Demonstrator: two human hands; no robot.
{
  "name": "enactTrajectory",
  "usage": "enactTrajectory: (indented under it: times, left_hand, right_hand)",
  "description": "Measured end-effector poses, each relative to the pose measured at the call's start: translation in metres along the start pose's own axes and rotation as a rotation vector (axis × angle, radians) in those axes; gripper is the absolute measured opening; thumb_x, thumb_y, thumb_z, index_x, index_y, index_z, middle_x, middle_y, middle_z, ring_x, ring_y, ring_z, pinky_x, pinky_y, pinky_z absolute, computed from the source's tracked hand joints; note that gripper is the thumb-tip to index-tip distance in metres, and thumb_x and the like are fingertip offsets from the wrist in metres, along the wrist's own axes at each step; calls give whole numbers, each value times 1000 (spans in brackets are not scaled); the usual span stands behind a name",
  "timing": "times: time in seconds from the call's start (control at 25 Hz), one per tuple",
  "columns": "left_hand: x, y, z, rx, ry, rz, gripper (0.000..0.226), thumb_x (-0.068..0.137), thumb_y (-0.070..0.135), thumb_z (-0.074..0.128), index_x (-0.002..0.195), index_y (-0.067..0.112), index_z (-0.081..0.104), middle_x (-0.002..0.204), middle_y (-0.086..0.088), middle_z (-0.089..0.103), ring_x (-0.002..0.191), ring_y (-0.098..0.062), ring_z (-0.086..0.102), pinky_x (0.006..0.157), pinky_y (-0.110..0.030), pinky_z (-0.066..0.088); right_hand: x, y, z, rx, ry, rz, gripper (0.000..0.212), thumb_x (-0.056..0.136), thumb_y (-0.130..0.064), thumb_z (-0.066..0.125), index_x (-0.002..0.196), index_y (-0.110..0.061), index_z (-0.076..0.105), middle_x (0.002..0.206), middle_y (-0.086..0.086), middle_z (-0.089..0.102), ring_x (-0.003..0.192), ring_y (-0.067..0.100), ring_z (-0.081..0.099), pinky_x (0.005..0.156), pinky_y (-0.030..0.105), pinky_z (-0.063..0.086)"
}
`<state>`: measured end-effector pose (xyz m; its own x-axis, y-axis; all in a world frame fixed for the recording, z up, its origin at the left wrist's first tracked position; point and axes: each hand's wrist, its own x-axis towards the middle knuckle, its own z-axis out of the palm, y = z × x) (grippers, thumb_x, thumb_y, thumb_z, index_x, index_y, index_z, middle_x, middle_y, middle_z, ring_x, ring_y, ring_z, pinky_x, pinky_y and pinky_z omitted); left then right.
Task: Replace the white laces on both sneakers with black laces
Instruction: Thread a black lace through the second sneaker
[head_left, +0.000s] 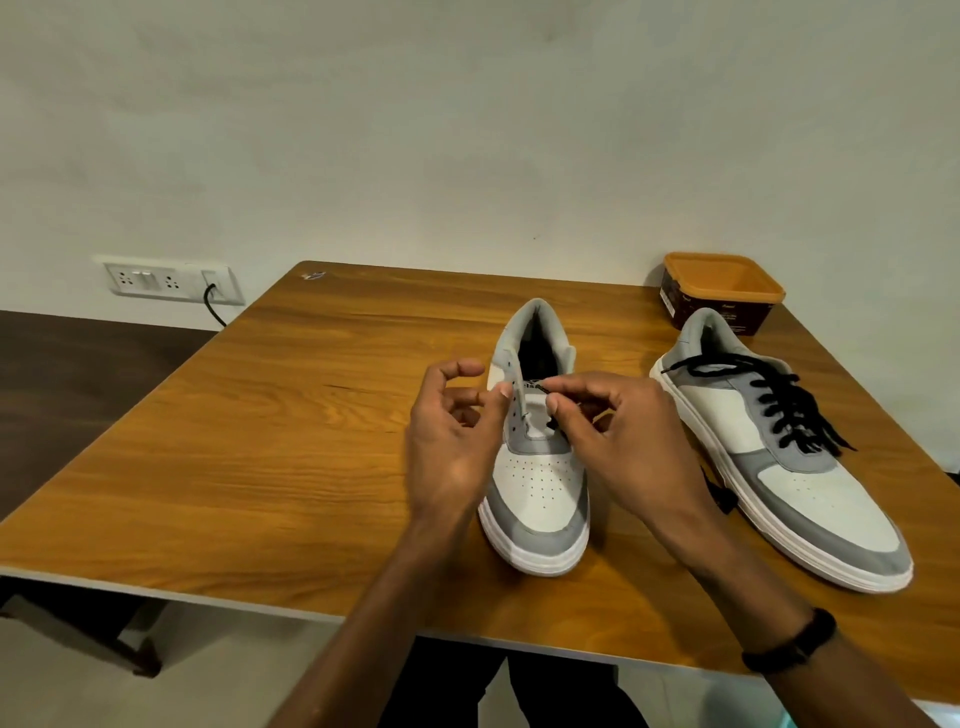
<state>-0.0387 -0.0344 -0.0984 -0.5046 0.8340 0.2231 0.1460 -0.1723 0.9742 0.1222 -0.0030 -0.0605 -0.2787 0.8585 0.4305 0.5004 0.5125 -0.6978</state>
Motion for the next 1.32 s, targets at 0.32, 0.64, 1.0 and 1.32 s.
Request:
enactTrajectory:
  times: [0.32, 0.64, 1.0, 1.32]
  left_hand:
    - [-24, -11, 19, 408, 96, 101, 39, 84, 47, 80, 109, 31, 56, 89, 14, 51, 86, -8, 53, 70, -26, 43]
    - [-43, -24, 6, 151, 220, 99, 14, 89, 23, 83, 97, 32, 75, 92, 11, 65, 74, -16, 59, 65, -33, 56]
    - [-43, -25, 8, 102, 219, 139, 13, 91, 15, 81, 103, 20, 83, 95, 9, 71, 82, -5, 66, 68, -11, 51]
    - [-39, -28, 5, 90, 191, 133, 11, 91, 17, 81, 102, 21, 83, 96, 7, 71, 83, 1, 64, 70, -9, 50]
  right_hand:
    - [6, -14, 0, -514, -127, -95, 24, 101, -28, 66, 124, -22, 73, 118, -1, 55, 111, 15, 51, 89, 35, 53]
    - [32, -22, 15, -559, -377, -22, 4, 93, -25, 75, 93, -22, 78, 79, -9, 55, 76, 13, 56, 59, 19, 37]
    - [55, 23, -6, 146, -707, 198, 5, 89, -18, 81, 92, -20, 84, 78, 2, 71, 76, 12, 58, 75, 30, 49]
    - [40, 26, 8, 203, -513, 292, 9, 91, -11, 79, 87, -19, 83, 66, -8, 64, 67, 4, 58, 70, 25, 52]
